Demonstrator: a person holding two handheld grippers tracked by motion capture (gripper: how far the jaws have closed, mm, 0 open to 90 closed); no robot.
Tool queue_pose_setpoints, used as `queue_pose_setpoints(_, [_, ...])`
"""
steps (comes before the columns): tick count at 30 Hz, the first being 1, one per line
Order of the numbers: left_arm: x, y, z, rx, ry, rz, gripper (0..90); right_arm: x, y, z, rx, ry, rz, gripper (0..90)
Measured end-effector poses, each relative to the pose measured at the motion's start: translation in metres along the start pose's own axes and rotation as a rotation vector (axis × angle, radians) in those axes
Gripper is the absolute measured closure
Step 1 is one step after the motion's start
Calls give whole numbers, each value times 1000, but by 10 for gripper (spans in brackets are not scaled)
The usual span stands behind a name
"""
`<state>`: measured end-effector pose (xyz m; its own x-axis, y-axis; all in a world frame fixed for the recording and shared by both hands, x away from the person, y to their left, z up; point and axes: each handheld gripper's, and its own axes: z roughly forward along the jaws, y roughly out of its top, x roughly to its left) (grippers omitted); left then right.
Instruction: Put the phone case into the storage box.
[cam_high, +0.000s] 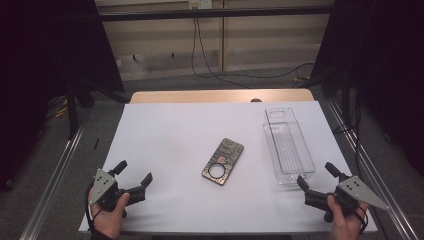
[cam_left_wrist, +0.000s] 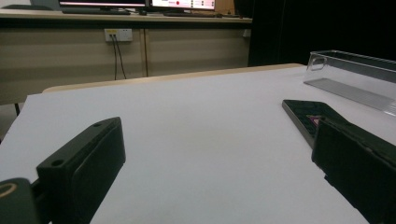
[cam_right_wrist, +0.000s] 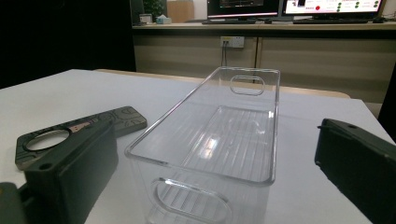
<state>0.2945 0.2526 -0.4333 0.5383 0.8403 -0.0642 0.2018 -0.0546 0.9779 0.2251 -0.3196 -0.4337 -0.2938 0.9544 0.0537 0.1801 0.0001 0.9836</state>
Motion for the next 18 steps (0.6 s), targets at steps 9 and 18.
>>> queue_pose_setpoints(9, [-2, 0, 3, 24, -17, -4, 26, 1, -1, 1, 6, 8, 2, 0])
queue_pose_setpoints(18, [-5, 1, 6, 29, -53, -21, 34, 1, -1, 3, 4, 22, 20, 0])
